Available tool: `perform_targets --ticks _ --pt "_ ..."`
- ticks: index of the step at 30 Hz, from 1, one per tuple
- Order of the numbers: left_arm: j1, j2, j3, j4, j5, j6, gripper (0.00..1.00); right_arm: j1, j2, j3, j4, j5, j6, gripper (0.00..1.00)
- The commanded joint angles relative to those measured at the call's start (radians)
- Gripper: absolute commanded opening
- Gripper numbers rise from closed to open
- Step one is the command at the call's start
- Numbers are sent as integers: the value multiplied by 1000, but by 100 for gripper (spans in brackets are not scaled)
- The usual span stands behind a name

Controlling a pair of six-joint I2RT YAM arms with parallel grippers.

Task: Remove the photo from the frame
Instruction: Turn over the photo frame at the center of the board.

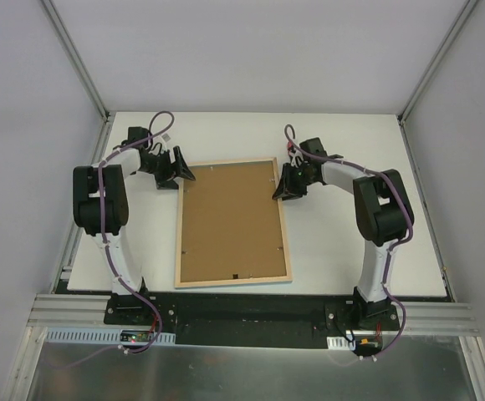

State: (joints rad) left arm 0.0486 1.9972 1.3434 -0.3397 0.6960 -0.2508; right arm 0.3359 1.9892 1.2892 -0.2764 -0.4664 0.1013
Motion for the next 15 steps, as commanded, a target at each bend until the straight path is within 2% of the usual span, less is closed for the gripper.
perform_targets --ticks 1,8,15 --pt "8 -45 60 -19 7 10 75 37 42 67 -20 54 -49 5" --pt "7 15 132 -25 2 -19 76 34 28 78 -47 101 -119 41" --pt "5 71 177 -24 -1 -53 75 28 -15 79 -98 169 -181 61"
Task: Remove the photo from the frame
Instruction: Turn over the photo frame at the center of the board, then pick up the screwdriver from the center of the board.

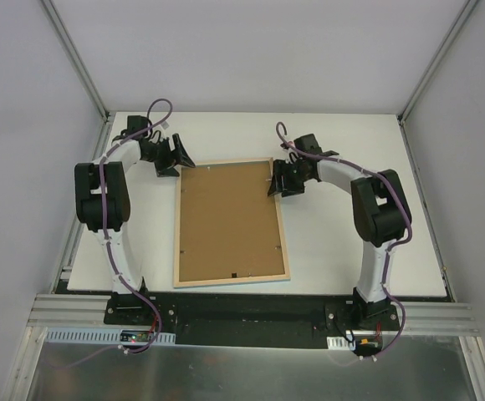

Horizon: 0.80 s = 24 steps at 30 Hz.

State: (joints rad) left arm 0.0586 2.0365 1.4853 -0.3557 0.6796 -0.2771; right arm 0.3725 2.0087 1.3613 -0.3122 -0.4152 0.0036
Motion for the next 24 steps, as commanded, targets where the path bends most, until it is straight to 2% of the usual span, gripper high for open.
perform_targets --ticks 1,12,16,20,24 --pt "-6 34 36 -8 9 -28 75 -12 -44 9 -71 127 -96 62" --pt "-6 -173 -62 -37 -144 47 78 -4 -215 -28 -113 300 -278 69" --pt "-8 -177 -100 -57 -176 78 78 -7 -260 -22 -96 364 -318 70" --pt "-20 -128 -100 -62 -178 79 77 -12 -211 85 -123 522 -340 69" --pt "-32 -78 -83 -62 -196 78 77 -38 -93 267 -188 547 -344 68"
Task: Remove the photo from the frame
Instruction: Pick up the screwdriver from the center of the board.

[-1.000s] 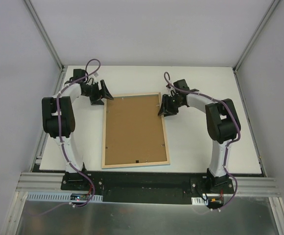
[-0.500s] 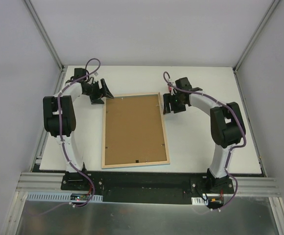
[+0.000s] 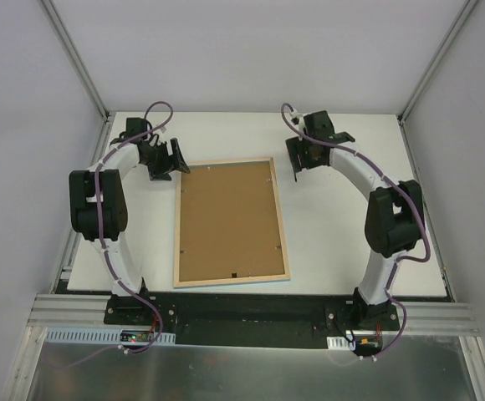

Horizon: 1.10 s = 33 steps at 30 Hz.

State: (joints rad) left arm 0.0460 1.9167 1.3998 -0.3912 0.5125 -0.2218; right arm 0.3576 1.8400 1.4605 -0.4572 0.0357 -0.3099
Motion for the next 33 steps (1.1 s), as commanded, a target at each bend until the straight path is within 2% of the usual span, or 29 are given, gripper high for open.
perform_targets --ticks 1,7,11,17,21,24,33 --pt "-23 51 4 -26 -29 21 77 -28 105 204 -57 93 -34 68" --pt "-29 93 28 -26 -35 16 75 -25 277 412 -120 85 -32 68" --pt "-32 139 53 -28 -31 -2 68 -25 347 481 -133 82 -37 68" --pt "-43 195 105 -28 -38 -45 56 -26 393 503 -129 104 -38 66" --pt "-43 225 142 -28 -57 -70 54 -25 412 505 -123 128 -40 64" --pt "-92 249 177 -28 -74 -88 52 -25 418 508 -123 133 -38 62" --pt "-130 315 284 -32 -69 -134 51 -25 435 537 -150 136 -38 58"
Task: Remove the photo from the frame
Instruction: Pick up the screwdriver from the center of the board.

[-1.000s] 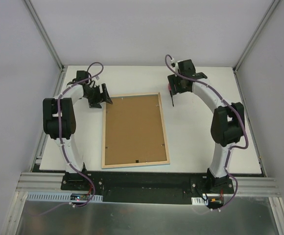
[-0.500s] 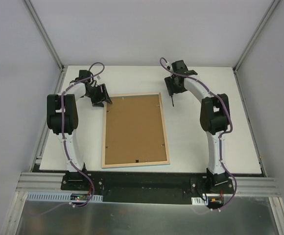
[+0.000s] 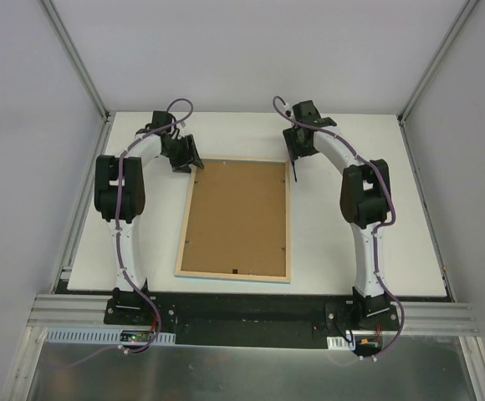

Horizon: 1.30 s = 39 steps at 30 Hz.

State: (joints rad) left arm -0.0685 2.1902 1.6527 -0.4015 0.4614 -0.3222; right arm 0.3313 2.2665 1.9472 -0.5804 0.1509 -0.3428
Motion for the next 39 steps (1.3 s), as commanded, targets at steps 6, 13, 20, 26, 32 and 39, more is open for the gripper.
perform_targets --ticks 6,13,20,26,32,39 --pt "-10 -16 6 -22 -23 -26 54 2 13 56 -29 -8 16 60" --pt "13 -110 -42 -20 14 -6 57 2 74 153 -52 16 94 60" --pt "56 -239 -109 -22 89 37 64 3 165 275 -75 36 143 61" --pt "122 -363 -172 -39 138 87 68 5 212 335 -99 30 168 60" --pt "162 -472 -215 -69 171 133 70 6 251 368 -125 39 189 54" --pt "180 -547 -251 -92 180 173 72 3 284 424 -156 -5 203 42"
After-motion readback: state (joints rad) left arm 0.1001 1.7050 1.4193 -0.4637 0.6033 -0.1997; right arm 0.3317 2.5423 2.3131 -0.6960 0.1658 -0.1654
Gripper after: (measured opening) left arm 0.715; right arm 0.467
